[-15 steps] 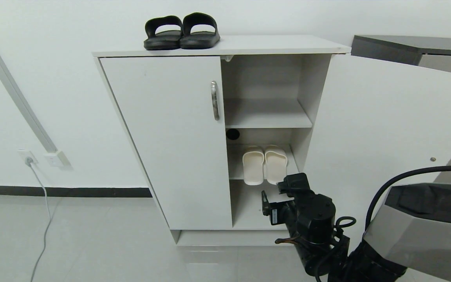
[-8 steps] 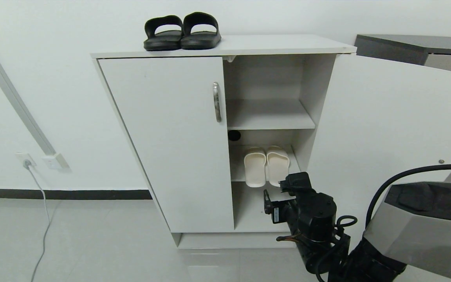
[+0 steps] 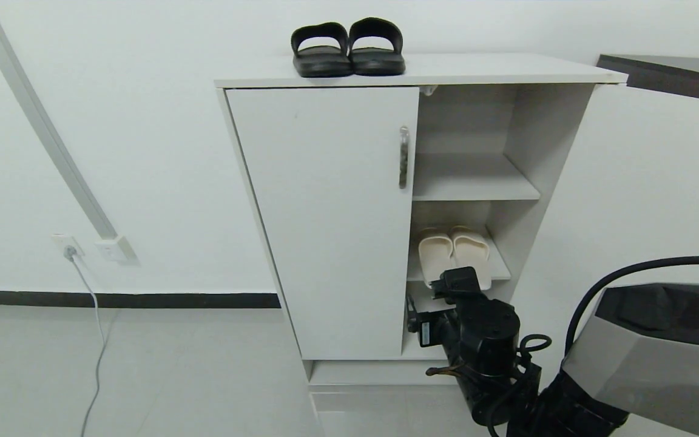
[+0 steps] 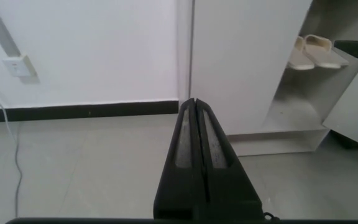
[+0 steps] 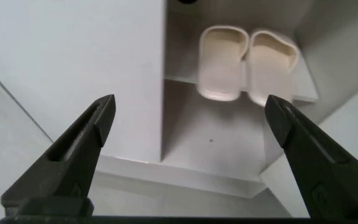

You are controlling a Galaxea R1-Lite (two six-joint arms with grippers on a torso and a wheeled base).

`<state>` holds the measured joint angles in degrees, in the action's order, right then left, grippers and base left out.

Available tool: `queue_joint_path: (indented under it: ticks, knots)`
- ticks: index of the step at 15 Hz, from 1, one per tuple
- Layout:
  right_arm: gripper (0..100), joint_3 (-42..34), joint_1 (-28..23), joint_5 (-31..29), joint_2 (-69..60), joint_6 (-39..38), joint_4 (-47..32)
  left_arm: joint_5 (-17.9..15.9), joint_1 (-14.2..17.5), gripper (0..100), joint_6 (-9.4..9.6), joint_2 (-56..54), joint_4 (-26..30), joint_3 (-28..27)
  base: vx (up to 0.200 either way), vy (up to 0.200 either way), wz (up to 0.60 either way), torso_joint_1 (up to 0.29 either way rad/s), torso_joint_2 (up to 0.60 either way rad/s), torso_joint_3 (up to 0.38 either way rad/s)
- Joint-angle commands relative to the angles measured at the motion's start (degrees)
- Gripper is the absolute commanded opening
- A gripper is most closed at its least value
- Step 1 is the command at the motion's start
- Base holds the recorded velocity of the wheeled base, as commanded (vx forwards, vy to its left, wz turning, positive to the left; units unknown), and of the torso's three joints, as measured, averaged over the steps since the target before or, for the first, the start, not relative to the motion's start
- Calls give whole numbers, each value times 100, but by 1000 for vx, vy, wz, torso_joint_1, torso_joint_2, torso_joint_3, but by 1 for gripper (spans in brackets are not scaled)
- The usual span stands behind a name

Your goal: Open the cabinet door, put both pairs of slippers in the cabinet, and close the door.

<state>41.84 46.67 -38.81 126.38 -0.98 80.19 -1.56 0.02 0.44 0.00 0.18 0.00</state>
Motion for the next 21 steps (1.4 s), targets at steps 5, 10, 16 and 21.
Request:
queue_joint_path:
  ticks: [5,10,16,21]
  knots:
    - [100,-9,-17,23,-8,1,5,-2,-2,0,0,9,-1,0,0,120,0,2,1,1]
    - [100,-62,-35,85,-17,1,102,-2,-2,0,-9,9,-1,0,0,0,0,0,0,0]
    - [100,-158,-193,331,89,124,366,7,6,0,-9,0,-1,0,0,0,0,0,0,0]
    - [100,-238,-202,410,264,335,779,7,-2,0,-9,9,-1,0,0,0,0,0,0,0]
